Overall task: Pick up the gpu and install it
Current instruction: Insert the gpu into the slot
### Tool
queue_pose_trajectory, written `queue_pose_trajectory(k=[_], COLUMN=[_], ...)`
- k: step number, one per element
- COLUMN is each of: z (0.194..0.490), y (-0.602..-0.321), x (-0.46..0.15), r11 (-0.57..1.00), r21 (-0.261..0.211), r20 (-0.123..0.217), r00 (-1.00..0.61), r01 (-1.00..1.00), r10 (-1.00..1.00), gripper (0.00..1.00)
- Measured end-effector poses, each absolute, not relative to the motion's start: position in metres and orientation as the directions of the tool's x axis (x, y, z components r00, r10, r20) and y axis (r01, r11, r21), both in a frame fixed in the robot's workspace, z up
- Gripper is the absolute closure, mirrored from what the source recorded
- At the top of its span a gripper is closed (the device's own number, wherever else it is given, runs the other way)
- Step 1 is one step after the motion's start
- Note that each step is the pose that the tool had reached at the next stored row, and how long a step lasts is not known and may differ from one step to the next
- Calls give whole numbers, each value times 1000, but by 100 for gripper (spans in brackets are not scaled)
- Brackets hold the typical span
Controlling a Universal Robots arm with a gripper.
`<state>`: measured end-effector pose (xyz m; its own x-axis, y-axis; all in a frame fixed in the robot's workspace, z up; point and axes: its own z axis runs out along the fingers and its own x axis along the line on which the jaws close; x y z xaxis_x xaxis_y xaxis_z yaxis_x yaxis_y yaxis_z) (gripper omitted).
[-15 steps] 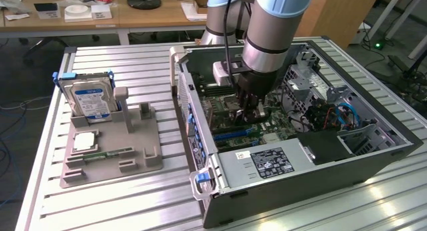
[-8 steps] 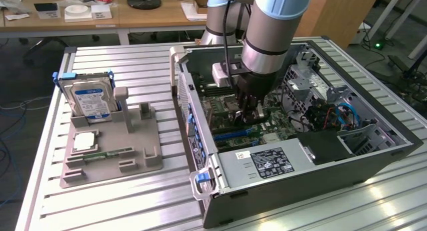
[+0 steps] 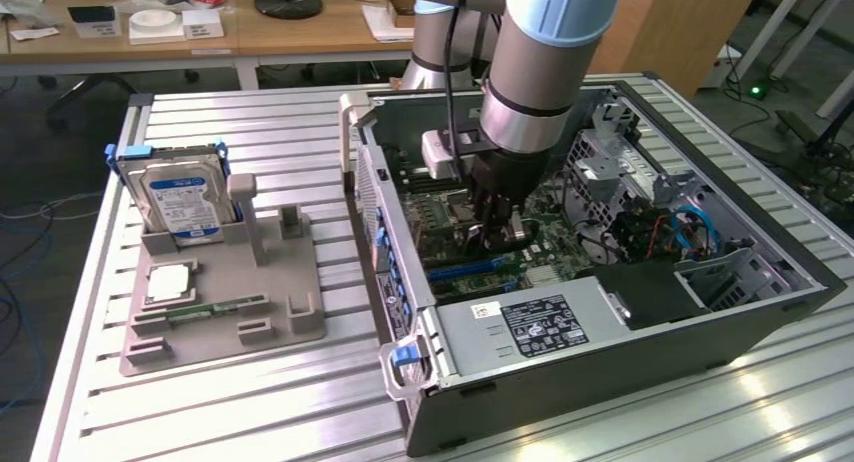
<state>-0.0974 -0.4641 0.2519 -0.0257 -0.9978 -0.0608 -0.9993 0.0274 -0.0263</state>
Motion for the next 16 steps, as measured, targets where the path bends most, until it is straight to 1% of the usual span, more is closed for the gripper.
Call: queue_pose_trajectory(k=[16], z=[249], y=[-465], x=[-98], r11=[27], r21=[-22], r20=[-51], r00=[-26], r01=[-999], r10=[-998], gripper=[72])
